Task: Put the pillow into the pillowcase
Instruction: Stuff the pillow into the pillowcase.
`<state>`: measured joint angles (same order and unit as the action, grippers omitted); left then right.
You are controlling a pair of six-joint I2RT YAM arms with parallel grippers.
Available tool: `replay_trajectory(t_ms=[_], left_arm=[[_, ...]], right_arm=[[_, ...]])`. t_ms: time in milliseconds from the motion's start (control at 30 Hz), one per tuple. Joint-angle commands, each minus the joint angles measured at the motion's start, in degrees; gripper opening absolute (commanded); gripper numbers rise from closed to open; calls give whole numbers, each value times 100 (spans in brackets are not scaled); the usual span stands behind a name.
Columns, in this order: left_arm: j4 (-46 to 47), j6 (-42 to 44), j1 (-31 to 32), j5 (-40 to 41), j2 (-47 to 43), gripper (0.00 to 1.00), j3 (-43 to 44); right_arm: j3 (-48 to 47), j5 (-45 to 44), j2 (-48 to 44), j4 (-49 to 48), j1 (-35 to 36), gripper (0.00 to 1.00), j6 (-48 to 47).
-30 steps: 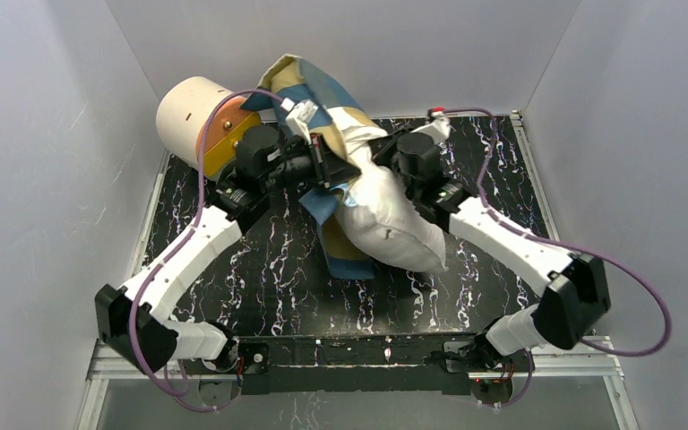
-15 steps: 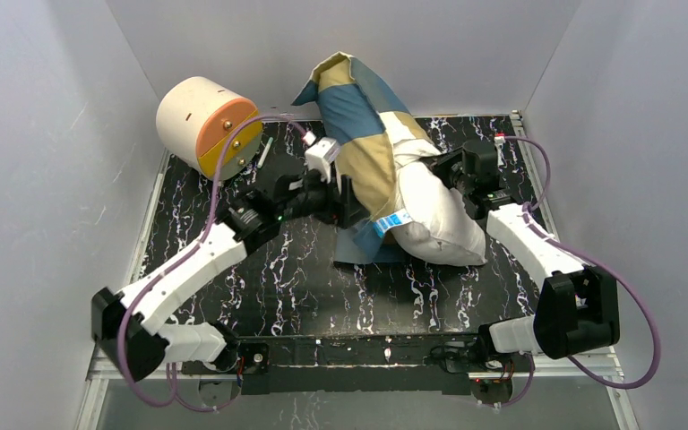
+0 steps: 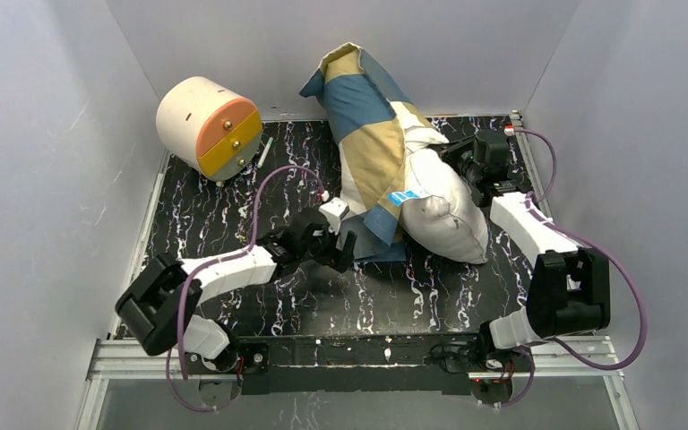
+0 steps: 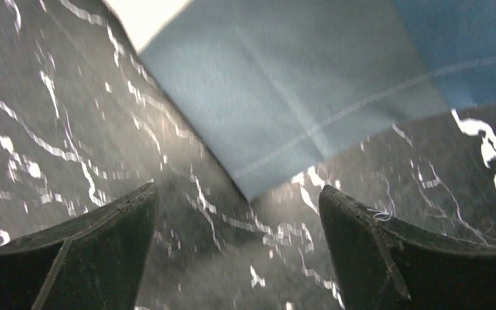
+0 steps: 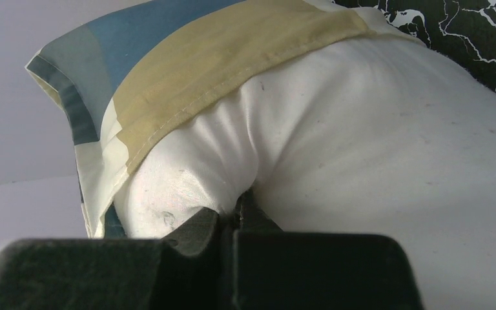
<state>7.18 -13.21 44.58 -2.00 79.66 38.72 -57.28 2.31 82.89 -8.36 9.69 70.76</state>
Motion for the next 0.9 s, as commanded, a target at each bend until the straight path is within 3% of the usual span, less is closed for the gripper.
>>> replay_trajectory(t_ms=[0, 233, 467, 567, 600, 700, 733, 767, 867], left_arm=[[1568, 592, 226, 784, 592, 93, 276], [3669, 520, 604, 746, 1794, 95, 211], [4089, 1015, 883, 1791, 2728, 97, 760], [4105, 1119, 887, 2183, 2954, 91, 1045], [4107, 1144, 894, 2283, 2997, 83, 1094], [4115, 1068, 893, 2725, 3040, 22, 1035], [4081, 1063, 896, 2717, 2960, 9, 952], [3978, 1047, 900, 2619, 2712, 0, 831], [3775, 807, 1029, 2541, 1269, 0, 306]], right_arm=[[-169, -283, 193, -115, -94, 1, 152], [178, -94, 309, -532, -98, 1, 588], [-85, -203, 452, -434, -112, 1, 472], [-9, -197, 494, -497, -108, 1, 559], [27, -202, 499, -538, -108, 1, 592], [123, -203, 506, -608, -107, 1, 625], [123, -196, 508, -606, -109, 1, 623], [102, -202, 516, -593, -108, 1, 627], [33, -397, 497, -490, -138, 1, 795]])
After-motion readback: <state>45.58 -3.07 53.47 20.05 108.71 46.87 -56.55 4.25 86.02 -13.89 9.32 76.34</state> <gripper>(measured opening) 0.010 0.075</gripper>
